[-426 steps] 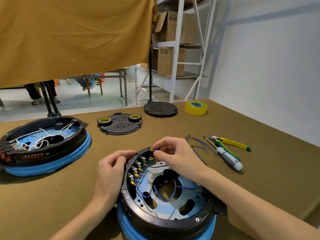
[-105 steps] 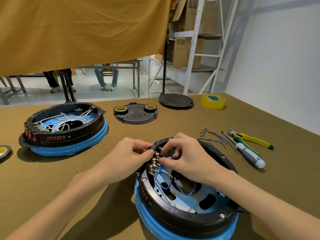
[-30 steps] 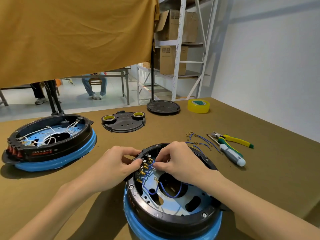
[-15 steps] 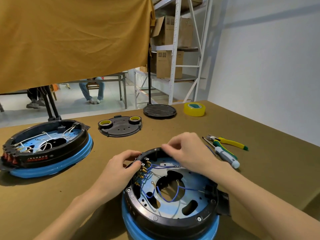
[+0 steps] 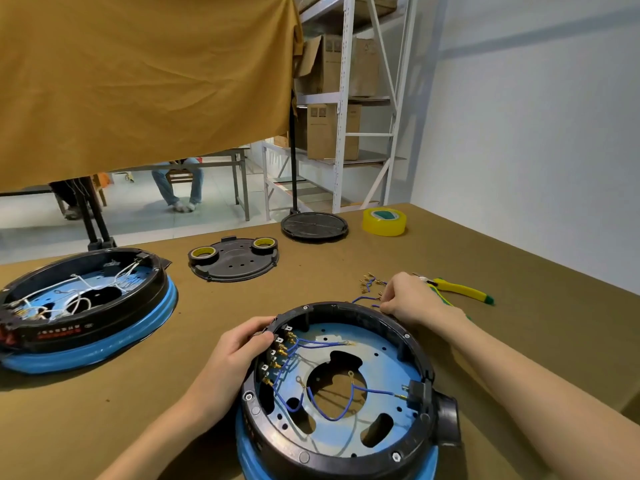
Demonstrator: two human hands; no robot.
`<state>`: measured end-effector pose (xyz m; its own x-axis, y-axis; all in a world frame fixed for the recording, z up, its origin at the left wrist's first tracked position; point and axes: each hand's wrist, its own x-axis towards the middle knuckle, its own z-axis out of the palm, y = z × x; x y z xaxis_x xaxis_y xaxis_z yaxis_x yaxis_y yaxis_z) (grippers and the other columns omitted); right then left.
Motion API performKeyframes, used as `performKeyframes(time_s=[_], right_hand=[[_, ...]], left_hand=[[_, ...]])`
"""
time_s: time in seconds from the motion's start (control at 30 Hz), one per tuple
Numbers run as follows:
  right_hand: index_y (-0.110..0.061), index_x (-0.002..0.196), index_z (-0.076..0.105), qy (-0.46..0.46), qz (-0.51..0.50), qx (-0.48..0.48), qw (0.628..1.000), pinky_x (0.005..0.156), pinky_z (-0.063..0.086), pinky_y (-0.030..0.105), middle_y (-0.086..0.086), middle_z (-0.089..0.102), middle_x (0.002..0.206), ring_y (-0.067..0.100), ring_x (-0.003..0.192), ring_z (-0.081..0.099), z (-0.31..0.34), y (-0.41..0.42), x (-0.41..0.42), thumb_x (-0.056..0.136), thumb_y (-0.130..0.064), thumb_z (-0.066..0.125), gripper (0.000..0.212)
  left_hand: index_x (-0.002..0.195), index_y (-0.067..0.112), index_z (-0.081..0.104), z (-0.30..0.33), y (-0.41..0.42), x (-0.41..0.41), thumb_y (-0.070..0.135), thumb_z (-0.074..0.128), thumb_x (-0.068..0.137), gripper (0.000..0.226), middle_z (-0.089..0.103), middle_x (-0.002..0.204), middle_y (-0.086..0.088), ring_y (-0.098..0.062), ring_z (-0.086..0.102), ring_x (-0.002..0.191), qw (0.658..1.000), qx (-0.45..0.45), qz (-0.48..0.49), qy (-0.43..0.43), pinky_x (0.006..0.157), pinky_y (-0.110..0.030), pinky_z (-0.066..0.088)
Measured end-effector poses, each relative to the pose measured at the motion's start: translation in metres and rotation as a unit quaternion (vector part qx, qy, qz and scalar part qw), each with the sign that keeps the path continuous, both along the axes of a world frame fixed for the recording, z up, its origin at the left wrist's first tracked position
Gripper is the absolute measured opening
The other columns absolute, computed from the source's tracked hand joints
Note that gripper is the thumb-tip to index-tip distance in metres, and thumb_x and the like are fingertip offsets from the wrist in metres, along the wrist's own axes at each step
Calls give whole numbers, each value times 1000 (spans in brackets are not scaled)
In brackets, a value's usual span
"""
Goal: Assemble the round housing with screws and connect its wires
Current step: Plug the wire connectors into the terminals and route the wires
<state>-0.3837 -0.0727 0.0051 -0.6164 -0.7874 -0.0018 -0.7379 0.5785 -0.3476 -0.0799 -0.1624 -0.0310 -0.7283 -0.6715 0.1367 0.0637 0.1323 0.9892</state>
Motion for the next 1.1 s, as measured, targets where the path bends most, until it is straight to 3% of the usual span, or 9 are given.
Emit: performKeyframes(time_s=[0.17, 0.27, 0.37, 0.47, 0.57, 0.7, 0.8, 0.97, 1.1], right_hand=[[-2, 90, 78, -31, -2, 2, 1000, 77, 60, 39, 10, 75, 93, 24, 81, 70, 6, 1, -11, 95, -11, 67, 16], [2, 84, 74, -168, -7, -105, 980, 52, 48, 26, 7, 68, 80, 13, 55, 54, 12, 3, -15, 98, -8, 62, 21], [1, 101, 71, -394, -1, -261, 881, 52, 49, 20, 10, 69, 81, 9, 55, 54, 27, 8, -9, 101, -9, 62, 13], [-1, 109, 68, -507, 21, -342, 791, 57, 55, 20, 8, 74, 82, 9, 59, 60, 41, 10, 5, 100, -8, 64, 12], [-4, 115, 67, -546, 48, -373, 748, 56, 57, 19, 8, 74, 84, 7, 57, 61, 53, 12, 24, 97, -7, 67, 18], [-5, 119, 68, -582, 118, -369, 715, 58, 57, 20, 8, 73, 88, 9, 60, 63, 62, 12, 56, 98, -7, 65, 22], [-6, 117, 69, -585, 171, -365, 704, 62, 58, 24, 9, 71, 87, 12, 63, 64, 61, 11, 82, 99, -6, 62, 19], [-6, 111, 66, -573, 211, -383, 694, 66, 59, 28, 13, 70, 88, 19, 67, 66, 55, 9, 108, 99, -4, 59, 14], [-8, 102, 69, -590, 218, -387, 674, 71, 60, 33, 17, 72, 92, 23, 74, 71, 49, 15, 113, 100, 2, 54, 18]], left_hand=[[109, 33, 76, 0, 0, 0, 36, 59, 88, 28, 77, 114, -7, -25, 74, 105, 1000, -2, -2, 0, 87, -38, 53], [109, 33, 76, 0, 1, 0, 35, 59, 88, 27, 77, 114, -7, -25, 73, 106, 1000, -1, -1, 5, 87, -38, 53], [109, 32, 76, -1, 0, 0, 36, 59, 88, 28, 77, 114, -7, -26, 73, 106, 1000, 2, 1, 4, 91, -42, 53], [108, 33, 76, 2, 1, 1, 37, 60, 89, 26, 77, 113, -6, -24, 73, 105, 1000, 2, 0, -11, 89, -39, 54], [116, 36, 73, 8, 1, 4, 30, 61, 102, 19, 75, 119, 4, -11, 70, 110, 996, -62, 21, -68, 92, -29, 53], [124, 40, 67, 29, 6, 6, 28, 63, 99, 27, 63, 125, 32, 13, 49, 125, 954, -249, 128, -107, 104, -16, 34], [111, 38, 75, 48, 19, 5, 36, 64, 98, 17, 69, 113, 34, 16, 55, 117, 964, -236, 110, -61, 92, -3, 37], [94, 31, 82, 66, 37, 2, 39, 67, 96, 17, 78, 96, 16, -1, 70, 98, 979, -195, 43, -41, 91, -25, 49], [85, 29, 82, 67, 29, 6, 30, 76, 90, 8, 76, 94, 18, 3, 68, 97, 967, -228, 93, -64, 81, -1, 41]])
